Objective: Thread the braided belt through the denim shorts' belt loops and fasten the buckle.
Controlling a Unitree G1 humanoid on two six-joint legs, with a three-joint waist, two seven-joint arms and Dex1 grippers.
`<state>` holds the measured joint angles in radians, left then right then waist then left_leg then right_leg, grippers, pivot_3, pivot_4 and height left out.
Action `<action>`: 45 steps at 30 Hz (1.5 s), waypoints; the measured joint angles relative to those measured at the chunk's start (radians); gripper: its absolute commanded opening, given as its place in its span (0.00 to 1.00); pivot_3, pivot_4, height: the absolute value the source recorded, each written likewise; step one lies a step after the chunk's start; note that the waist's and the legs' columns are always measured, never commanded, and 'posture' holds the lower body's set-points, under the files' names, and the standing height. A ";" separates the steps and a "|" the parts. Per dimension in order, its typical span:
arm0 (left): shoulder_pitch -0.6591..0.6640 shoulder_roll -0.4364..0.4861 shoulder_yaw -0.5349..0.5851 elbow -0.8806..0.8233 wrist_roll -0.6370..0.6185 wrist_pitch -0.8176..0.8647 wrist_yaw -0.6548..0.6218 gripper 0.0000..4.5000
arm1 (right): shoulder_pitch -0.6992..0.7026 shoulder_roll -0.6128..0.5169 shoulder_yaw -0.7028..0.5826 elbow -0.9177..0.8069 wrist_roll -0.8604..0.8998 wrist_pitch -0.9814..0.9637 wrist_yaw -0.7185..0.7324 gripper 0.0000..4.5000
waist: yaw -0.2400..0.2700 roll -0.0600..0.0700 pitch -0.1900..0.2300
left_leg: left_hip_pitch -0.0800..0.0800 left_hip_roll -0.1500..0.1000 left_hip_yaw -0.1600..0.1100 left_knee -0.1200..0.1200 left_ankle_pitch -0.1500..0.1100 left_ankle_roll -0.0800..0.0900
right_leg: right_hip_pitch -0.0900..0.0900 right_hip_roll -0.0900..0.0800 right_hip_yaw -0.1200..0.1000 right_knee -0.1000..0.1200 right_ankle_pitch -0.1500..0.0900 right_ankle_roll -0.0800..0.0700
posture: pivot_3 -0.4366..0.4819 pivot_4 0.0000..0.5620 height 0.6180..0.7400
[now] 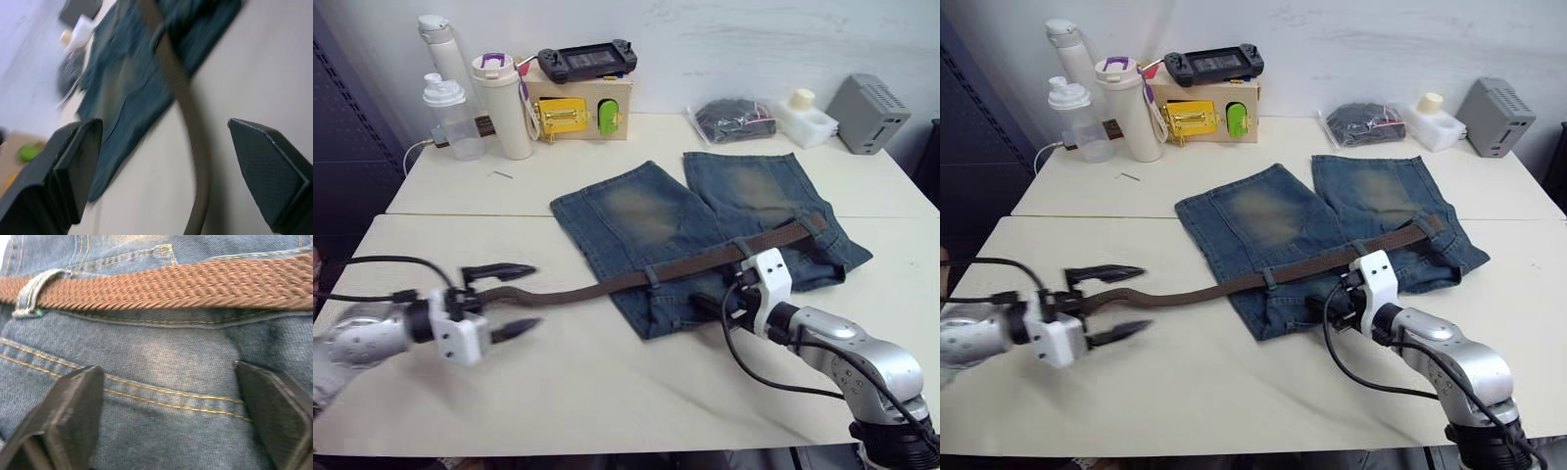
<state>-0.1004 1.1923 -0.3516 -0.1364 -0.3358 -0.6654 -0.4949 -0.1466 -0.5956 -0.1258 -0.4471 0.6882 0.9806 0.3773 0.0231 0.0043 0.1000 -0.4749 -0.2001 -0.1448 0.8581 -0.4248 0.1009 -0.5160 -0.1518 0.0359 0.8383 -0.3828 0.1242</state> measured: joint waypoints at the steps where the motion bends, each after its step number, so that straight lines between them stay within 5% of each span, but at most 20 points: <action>1: -0.012 -0.044 -0.024 -0.055 -0.048 0.092 -0.034 1.00 | 0.001 -0.034 -0.021 -0.001 0.026 0.011 0.036 0.99 | 0.000 0.005 0.003 | 0.000 0.000 0.001 0.000 0.000 0.001 | 0.000 0.000 0.000 -0.001 0.000 0.000 | 0.48 0.27 0.23; 6: -0.138 -0.227 -0.061 -0.156 -0.179 0.432 -0.160 1.00 | -0.017 -0.241 -0.159 0.002 0.133 0.026 0.258 0.99 | 0.007 0.010 0.012 | -0.001 0.003 -0.005 -0.004 -0.001 -0.002 | -0.001 0.000 -0.002 -0.003 0.000 0.000 | 0.48 0.27 0.23; 8: -0.264 -0.368 -0.081 -0.124 -0.188 0.565 -0.219 1.00 | -0.036 -0.349 -0.199 0.064 0.110 -0.069 0.409 0.99 | 0.006 0.009 0.013 | -0.001 0.005 -0.007 -0.004 -0.001 -0.003 | 0.001 0.000 -0.003 -0.006 0.000 0.000 | 0.48 0.27 0.23; 15: -0.435 -0.608 -0.161 0.015 -0.096 0.707 -0.405 1.00 | -0.085 -0.550 -0.034 0.453 -0.300 -0.632 0.658 0.99 | -0.011 0.007 0.013 | -0.001 0.004 0.003 -0.009 0.000 -0.002 | 0.002 -0.016 -0.011 -0.008 0.000 0.001 | 0.48 0.27 0.23; 20: -0.450 -0.683 -0.190 0.091 0.002 0.714 -0.501 1.00 | -0.186 -0.588 0.119 0.776 -0.619 -1.117 0.675 0.99 | -0.026 0.007 0.014 | -0.002 0.005 0.006 -0.010 0.000 -0.002 | 0.002 -0.025 -0.027 -0.008 0.000 0.001 | 0.48 0.27 0.23; 25: -0.479 -0.751 -0.199 0.210 0.176 0.664 -0.467 1.00 | -0.287 -0.588 0.210 0.981 -0.836 -1.373 0.579 0.99 | -0.022 0.007 0.014 | -0.004 0.005 0.011 -0.005 0.000 -0.002 | 0.001 -0.028 -0.030 -0.007 -0.001 0.002 | 0.48 0.27 0.23; 29: -0.481 -0.781 -0.195 0.275 0.249 0.612 -0.444 0.73 | -0.325 -0.574 0.244 1.048 -0.936 -1.489 0.486 1.00 | -0.018 0.006 0.013 | -0.003 0.005 0.011 0.000 0.001 -0.001 | 0.001 -0.027 -0.029 -0.007 -0.001 0.002 | 0.48 0.27 0.23; 31: -0.483 -0.786 -0.196 0.300 0.272 0.571 -0.444 0.54 | -0.345 -0.563 0.259 1.082 -0.973 -1.505 0.452 0.84 | -0.015 0.005 0.013 | -0.002 0.005 0.011 0.002 0.001 -0.001 | 0.001 -0.025 -0.027 -0.007 -0.001 0.002 | 0.48 0.27 0.23; 32: -0.486 -0.786 -0.196 0.315 0.291 0.537 -0.444 0.38 | -0.354 -0.552 0.265 1.101 -0.990 -1.506 0.435 0.67 | -0.012 0.004 0.012 | -0.002 0.005 0.011 0.002 0.001 -0.001 | 0.001 -0.023 -0.027 -0.006 -0.001 0.002 | 0.48 0.27 0.23; 36: -0.509 -0.786 -0.196 0.372 0.339 0.459 -0.434 0.05 | -0.358 -0.531 0.274 1.125 -1.011 -1.505 0.420 0.29 | -0.003 0.003 0.011 | -0.002 0.005 0.012 0.002 0.001 -0.001 | 0.000 -0.020 -0.024 -0.004 -0.001 0.002 | 0.48 0.27 0.23; 38: -0.527 -0.784 -0.194 0.407 0.358 0.415 -0.421 0.00 | -0.352 -0.518 0.273 1.124 -1.008 -1.498 0.422 0.07 | 0.000 0.002 0.011 | -0.002 0.005 0.012 0.002 0.001 -0.002 | 0.000 -0.019 -0.021 -0.004 -0.001 0.002 | 0.48 0.27 0.23; 45: -0.533 -0.654 -0.090 0.509 0.376 0.278 -0.356 0.00 | -0.201 -0.470 0.193 0.847 -0.839 -1.339 0.506 0.02 | -0.004 0.004 0.007 | -0.003 0.013 0.014 0.001 0.000 -0.011 | -0.002 -0.013 -0.006 0.000 -0.004 0.006 | 0.48 0.27 0.23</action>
<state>-0.6330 0.5385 -0.4418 0.3723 0.0402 -0.3870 -0.8507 -0.3474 -1.0652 0.0676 0.3995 -0.1507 -0.3580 0.8829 0.0194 0.0079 0.1074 -0.4780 -0.1873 -0.1312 0.8586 -0.4247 0.0903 -0.5178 -0.1646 0.0301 0.8381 -0.3869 0.1302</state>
